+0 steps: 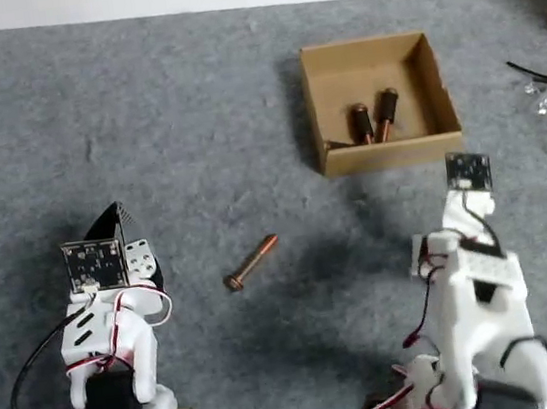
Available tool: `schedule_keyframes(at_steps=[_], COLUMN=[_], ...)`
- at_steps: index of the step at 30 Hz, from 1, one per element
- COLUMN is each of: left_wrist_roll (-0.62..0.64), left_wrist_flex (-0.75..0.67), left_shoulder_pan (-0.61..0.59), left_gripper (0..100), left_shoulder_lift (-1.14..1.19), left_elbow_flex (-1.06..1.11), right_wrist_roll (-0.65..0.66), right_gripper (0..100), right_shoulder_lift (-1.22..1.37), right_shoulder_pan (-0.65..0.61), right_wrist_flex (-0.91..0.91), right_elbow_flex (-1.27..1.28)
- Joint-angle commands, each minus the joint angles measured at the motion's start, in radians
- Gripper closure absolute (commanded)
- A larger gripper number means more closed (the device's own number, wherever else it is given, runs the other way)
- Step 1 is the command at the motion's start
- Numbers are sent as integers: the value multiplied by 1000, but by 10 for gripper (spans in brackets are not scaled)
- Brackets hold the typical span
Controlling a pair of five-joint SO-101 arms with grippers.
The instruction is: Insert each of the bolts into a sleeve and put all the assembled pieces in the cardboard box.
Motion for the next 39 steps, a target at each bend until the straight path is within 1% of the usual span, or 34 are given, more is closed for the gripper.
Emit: schedule_keyframes(at_steps=[1,4,8,11,16,21,25,27,29,34,39], left_wrist_roll=[5,5,5,5,5,5,5,5,5,5,5], left_wrist_flex=[-21,-21,-21,-21,-21,-20,-18,-18,-18,-18,-18], left_shoulder_pan=[16,18,18,18,18,18,18,18,18,18,18], left_gripper=[993,993,993,993,993,993,993,993,993,993,993], left_shoulder_lift=[-12,-12,-12,-12,-12,-12,-12,-12,-12,-12,-12], left_elbow_flex=[19,19,19,19,19,19,19,19,19,19,19], right_wrist_roll=[0,60,68,68,74,74,68,68,68,69,74], right_gripper=[789,788,788,788,789,789,789,792,830,993,993], right_shoulder_lift=[64,53,24,5,-4,142,245,268,278,286,282], right_shoulder_pan=[10,10,8,1,-88,-90,-73,-73,-73,-76,-73], right_wrist_flex=[-28,-28,-25,31,39,5,111,133,134,131,131], right_elbow_flex=[-79,-81,-77,-77,-76,-82,-194,-251,-257,-262,-259])
